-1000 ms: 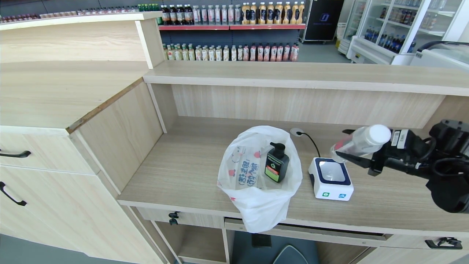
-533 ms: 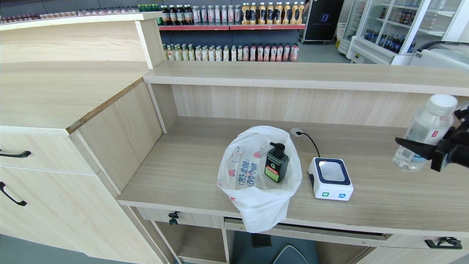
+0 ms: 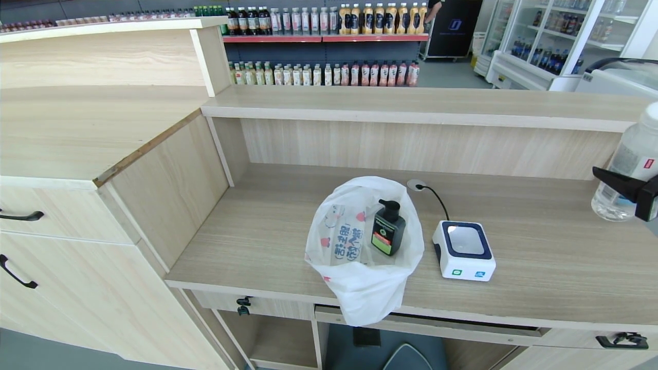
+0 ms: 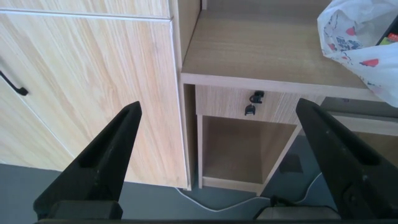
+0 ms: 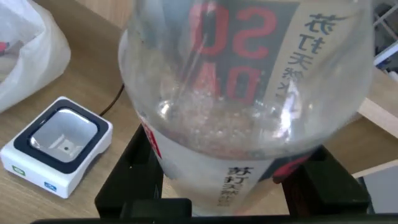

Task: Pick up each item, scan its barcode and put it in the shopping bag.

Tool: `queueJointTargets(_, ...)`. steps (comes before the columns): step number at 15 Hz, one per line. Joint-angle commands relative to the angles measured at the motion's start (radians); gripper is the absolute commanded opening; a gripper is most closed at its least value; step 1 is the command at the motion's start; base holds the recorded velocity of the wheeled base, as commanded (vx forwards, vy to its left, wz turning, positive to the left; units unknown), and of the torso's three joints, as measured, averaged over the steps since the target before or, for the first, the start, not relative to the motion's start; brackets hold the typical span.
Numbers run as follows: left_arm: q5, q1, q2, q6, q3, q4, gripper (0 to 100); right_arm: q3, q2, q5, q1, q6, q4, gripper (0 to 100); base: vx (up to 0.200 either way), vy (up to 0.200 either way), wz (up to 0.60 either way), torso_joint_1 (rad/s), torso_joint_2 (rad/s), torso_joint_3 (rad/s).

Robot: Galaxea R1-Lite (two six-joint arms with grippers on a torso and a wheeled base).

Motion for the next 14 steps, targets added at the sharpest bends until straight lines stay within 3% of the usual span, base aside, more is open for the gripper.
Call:
queueJointTargets(1, 0.0, 0.0, 0.0, 0.0, 0.0, 0.0, 100, 0.004, -0.026, 0.011, 0.038, 0.011, -0.009, 0, 0.0, 0.0, 0.6, 0.007, 0.0, 0.002)
queueJointTargets(4, 0.0, 0.0, 0.0, 0.0, 0.0, 0.0, 100, 0.007, -0.037, 0.008, 0.147, 0.086, -0.121, 0, 0.0, 0.0, 0.6, 0.001, 0.0, 0.002)
queueJointTargets(8, 0.0, 0.0, 0.0, 0.0, 0.0, 0.0, 100, 0.008, -0.035, -0.109, 0.368, 0.117, -0.251, 0, 0.0, 0.0, 0.6, 0.004, 0.0, 0.002)
queueJointTargets(11, 0.0, 0.0, 0.0, 0.0, 0.0, 0.0, 100, 0.024, -0.012, -0.11, 0.44, 0.26, -0.211, 0, 0.0, 0.0, 0.2, 0.001, 0.0, 0.001)
queueJointTargets(14, 0.0, 0.0, 0.0, 0.0, 0.0, 0.0, 100, 0.047, 0.032, -0.11, 0.455, 0.406, -0.102, 0, 0.0, 0.0, 0.0, 0.0, 0.0, 0.0)
